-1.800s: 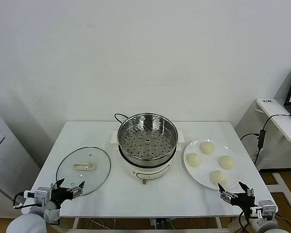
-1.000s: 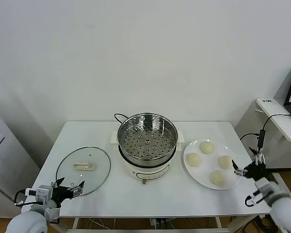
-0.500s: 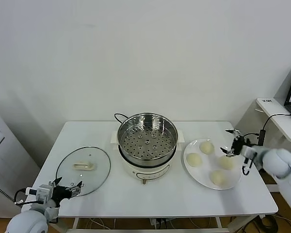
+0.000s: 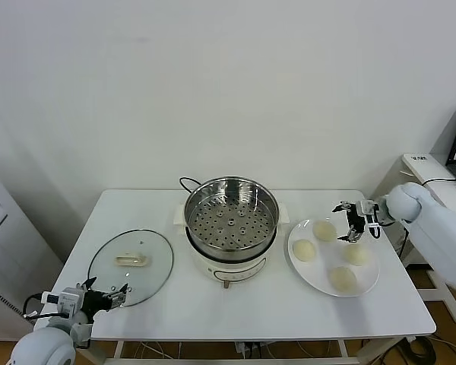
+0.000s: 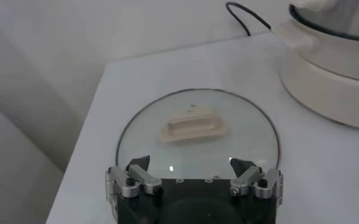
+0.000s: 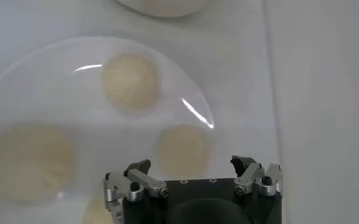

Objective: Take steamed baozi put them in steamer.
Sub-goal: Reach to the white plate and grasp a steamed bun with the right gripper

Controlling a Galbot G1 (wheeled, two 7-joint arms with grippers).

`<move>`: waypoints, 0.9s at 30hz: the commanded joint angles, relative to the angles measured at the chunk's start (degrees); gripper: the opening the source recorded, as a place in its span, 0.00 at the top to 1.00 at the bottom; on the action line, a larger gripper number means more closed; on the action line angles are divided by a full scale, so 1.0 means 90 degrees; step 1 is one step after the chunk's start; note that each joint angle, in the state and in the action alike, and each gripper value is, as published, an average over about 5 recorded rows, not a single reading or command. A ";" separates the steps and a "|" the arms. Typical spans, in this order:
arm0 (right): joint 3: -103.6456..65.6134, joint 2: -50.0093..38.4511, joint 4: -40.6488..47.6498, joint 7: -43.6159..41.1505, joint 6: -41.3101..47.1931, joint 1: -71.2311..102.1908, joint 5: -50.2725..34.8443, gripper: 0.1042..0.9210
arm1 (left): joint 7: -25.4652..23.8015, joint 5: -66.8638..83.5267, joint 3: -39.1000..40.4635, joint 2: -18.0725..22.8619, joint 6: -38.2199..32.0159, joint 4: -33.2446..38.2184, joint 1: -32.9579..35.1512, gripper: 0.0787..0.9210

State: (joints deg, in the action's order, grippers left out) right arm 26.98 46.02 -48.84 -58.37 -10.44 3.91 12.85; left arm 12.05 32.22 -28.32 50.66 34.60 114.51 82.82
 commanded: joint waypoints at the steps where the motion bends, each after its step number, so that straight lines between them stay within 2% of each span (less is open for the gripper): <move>1: 0.0893 0.0543 0.0983 -0.0584 -0.0290 -0.0845 0.0059 0.12 | -0.0016 -0.0036 0.0014 -0.0051 0.0022 -0.0031 -0.0065 0.12; 16: 0.0363 0.1081 0.1694 0.0015 -0.0407 -0.0386 0.0877 0.14 | -0.0027 -0.0059 0.0081 -0.0111 0.0101 0.0039 -0.0097 0.12; 19: 0.0190 0.1182 0.1817 0.0158 -0.0410 -0.0315 0.0994 0.19 | -0.0032 -0.0067 0.0090 -0.0118 0.0116 0.0056 -0.0087 0.12; 27: -0.0205 0.1436 0.2044 0.0426 -0.0351 -0.0219 0.1183 0.41 | -0.0036 -0.0081 0.0109 -0.0118 0.0150 0.0173 -0.0044 0.12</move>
State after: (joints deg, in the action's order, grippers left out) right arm 26.53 57.53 -32.50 -55.88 -13.28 1.98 21.89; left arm 11.75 31.53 -27.35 49.64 35.94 115.82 82.48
